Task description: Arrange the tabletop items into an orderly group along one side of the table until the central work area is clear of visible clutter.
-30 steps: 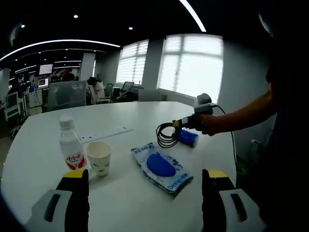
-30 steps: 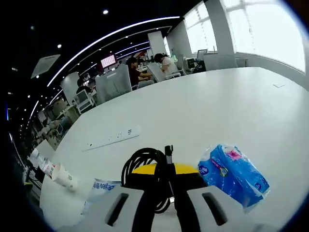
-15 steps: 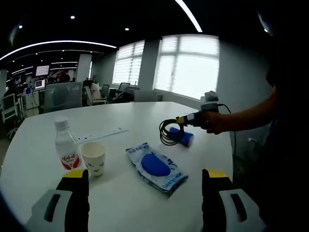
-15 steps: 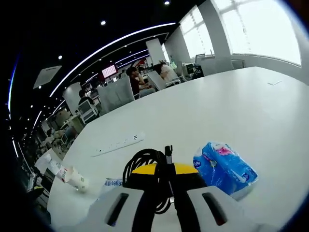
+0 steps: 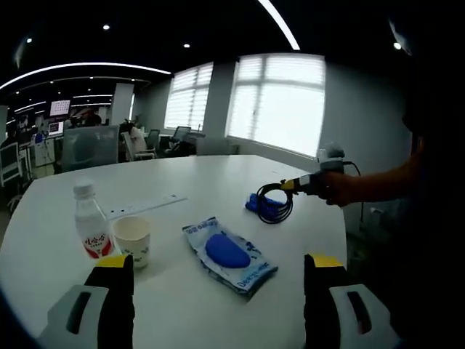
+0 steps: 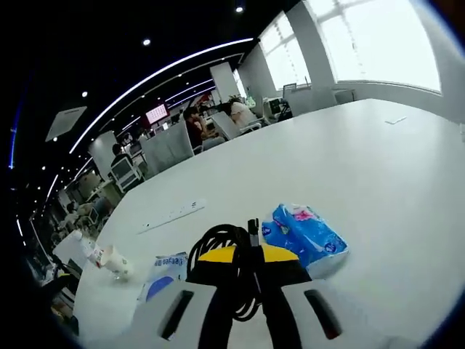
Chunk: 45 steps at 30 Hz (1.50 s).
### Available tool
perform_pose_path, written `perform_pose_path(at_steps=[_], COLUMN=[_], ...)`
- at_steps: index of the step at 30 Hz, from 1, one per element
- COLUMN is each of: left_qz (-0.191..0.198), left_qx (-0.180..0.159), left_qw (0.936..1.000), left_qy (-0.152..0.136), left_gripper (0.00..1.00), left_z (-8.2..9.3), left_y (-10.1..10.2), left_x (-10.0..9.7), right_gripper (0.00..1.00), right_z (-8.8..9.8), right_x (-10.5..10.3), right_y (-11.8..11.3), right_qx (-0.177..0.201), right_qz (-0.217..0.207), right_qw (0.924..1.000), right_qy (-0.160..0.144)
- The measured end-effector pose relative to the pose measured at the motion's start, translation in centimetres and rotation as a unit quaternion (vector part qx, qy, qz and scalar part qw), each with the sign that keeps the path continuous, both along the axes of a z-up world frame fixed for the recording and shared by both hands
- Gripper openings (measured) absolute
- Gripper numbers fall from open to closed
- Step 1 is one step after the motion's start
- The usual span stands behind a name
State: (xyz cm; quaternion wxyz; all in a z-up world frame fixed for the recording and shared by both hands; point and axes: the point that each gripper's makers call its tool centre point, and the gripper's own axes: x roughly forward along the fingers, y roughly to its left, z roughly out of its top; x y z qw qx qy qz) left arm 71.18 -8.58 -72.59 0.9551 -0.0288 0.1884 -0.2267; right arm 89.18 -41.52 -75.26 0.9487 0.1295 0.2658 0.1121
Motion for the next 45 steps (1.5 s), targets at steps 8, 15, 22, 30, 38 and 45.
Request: perform_pose_path(at_steps=[8, 15, 22, 30, 38, 45], left_qz=[0.000, 0.000, 0.004, 0.006, 0.005, 0.004], left_qx=[0.000, -0.001, 0.001, 0.001, 0.001, 0.003], left_qw=[1.0000, 1.0000, 1.0000, 1.0000, 1.0000, 1.0000], left_qy=[0.002, 0.001, -0.001, 0.001, 0.002, 0.004], left_gripper=[0.97, 0.96, 0.96, 0.95, 0.95, 0.95], left_z=[-0.2, -0.2, -0.1, -0.3, -0.4, -0.5], left_y=[-0.3, -0.7, -0.7, -0.8, -1.1, -1.5], left_x=[-0.2, -0.5, -0.8, -1.4, -1.6, -1.7], right_gripper=[0.06, 0.06, 0.06, 0.06, 0.06, 0.07], right_z=[-0.8, -2.5, -4.1, -5.8, -7.8, -9.7], right_x=[-2.0, -3.0, -3.4, -4.0, -4.4, -4.5], right_y=[-1.6, -0.3, 0.2, -1.3, -2.9, -3.4], right_qx=[0.002, 0.020, 0.020, 0.007, -0.022, -0.046], right_qz=[-0.008, -0.005, 0.001, -0.012, -0.023, -0.030], right_qw=[0.9998, 0.9991, 0.9984, 0.9976, 0.9960, 0.9938], right_qy=[0.018, 0.036, 0.052, 0.068, 0.083, 0.097])
